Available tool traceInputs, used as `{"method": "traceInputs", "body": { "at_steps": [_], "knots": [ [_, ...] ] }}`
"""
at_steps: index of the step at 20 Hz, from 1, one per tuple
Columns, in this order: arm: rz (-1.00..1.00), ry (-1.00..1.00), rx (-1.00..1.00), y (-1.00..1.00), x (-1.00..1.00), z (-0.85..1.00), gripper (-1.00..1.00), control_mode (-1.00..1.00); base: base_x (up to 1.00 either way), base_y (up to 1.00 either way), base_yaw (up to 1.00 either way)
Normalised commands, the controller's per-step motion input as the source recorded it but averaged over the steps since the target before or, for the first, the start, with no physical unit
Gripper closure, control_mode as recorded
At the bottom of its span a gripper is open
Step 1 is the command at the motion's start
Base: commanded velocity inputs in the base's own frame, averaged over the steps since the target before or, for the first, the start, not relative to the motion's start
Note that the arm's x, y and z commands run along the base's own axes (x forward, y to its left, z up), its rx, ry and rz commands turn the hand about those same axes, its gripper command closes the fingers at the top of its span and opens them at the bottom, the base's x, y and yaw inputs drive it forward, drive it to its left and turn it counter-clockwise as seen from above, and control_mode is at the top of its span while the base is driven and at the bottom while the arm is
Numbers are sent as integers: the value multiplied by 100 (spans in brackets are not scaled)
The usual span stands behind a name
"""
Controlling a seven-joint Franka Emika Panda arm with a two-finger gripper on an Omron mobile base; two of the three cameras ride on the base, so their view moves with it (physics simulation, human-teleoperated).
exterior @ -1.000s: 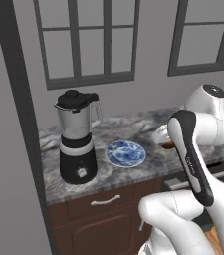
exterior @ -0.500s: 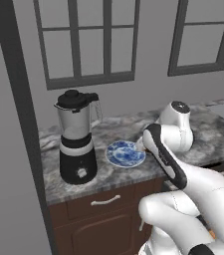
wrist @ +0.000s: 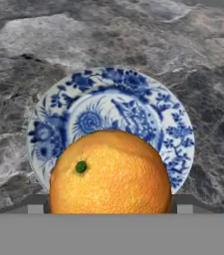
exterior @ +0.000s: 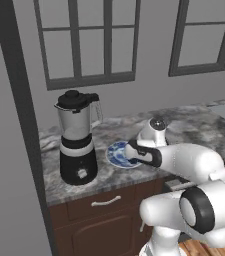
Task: Pick the peach and orange from the fridge and place them on the plate next to the blender to make a fruit smoothie.
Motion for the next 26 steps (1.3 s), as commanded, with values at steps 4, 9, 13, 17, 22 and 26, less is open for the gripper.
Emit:
{"method": "traceInputs", "body": {
  "at_steps": [4, 9, 13, 17, 22, 26],
  "knots": [
    [0, 1, -2, 10, 82, -22, -100, -100, 0, 0, 0],
    [0, 7, -1, 1, 11, 29, -100, -100, 0, 0, 0],
    [0, 2, -7, 5, 0, 91, -100, -100, 0, 0, 0],
    [0, 0, -10, 3, -29, 100, -100, -100, 0, 0, 0],
    [0, 0, -5, -8, -86, 93, -100, -100, 0, 0, 0],
    [0, 0, 0, -33, -97, 67, -100, -100, 0, 0, 0]
  ]
}}
